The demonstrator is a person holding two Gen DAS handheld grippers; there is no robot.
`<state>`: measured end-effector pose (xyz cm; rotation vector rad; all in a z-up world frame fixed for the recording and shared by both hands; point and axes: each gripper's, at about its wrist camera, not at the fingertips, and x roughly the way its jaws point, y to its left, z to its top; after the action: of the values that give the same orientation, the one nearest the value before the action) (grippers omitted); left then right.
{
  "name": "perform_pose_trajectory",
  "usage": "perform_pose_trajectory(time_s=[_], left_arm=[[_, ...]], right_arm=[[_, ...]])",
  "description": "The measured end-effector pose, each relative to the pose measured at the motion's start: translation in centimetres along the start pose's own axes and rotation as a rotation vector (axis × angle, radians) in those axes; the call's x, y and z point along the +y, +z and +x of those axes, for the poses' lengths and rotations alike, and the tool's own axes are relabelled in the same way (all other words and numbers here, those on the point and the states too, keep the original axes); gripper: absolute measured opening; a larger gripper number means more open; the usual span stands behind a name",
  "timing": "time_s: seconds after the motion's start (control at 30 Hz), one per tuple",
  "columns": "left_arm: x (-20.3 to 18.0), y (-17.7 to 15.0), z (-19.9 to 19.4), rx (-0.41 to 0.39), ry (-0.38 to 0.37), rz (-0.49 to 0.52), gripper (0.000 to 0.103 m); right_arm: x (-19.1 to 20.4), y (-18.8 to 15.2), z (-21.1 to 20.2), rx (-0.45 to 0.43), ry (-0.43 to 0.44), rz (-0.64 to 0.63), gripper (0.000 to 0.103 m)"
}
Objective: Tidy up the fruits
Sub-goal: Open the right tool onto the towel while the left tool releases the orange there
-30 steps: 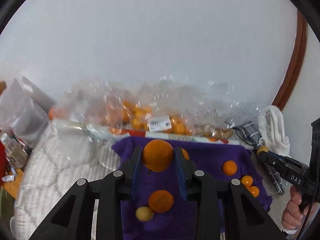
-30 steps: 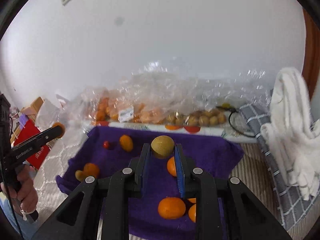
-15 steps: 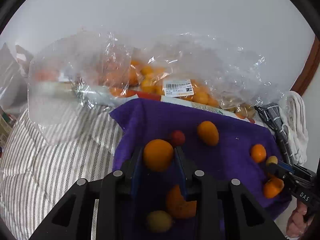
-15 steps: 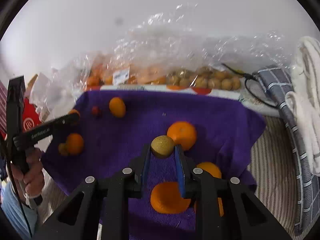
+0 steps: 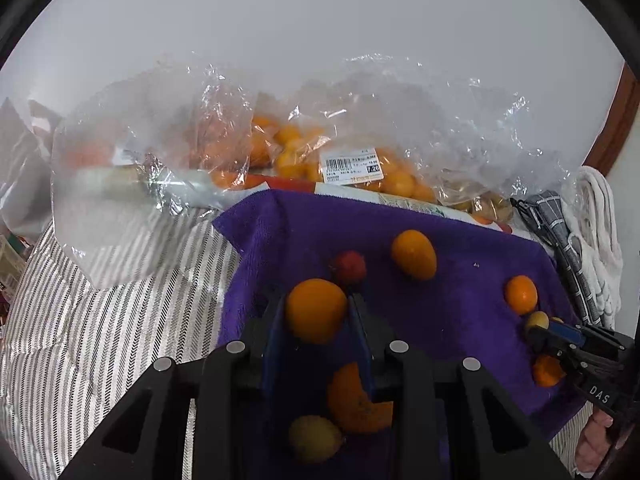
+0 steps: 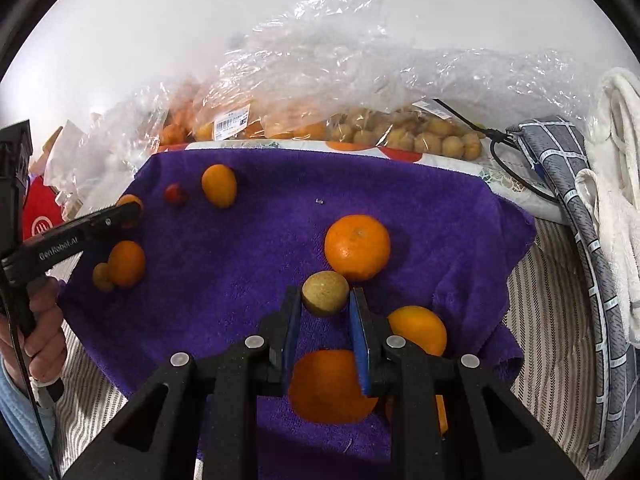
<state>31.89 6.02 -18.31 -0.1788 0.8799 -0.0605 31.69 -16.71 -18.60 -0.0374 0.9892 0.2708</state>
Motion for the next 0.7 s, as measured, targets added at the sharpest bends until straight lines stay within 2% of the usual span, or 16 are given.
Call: perform_pose_trajectory(time_s=[0.57, 0.7], left_arm=[[-0.1, -0.3, 0.36, 0.022, -0.005, 0.013, 0.03], [-0.07, -0.23, 0.23, 0.017, -0.018, 0.01, 0.031]], right_arm=[[-0.08, -0.35, -0.18, -0.015, -0.016, -0.013, 0.025], [-0.26, -0.33, -0.37, -0.017, -0.003, 0.003, 0.031]])
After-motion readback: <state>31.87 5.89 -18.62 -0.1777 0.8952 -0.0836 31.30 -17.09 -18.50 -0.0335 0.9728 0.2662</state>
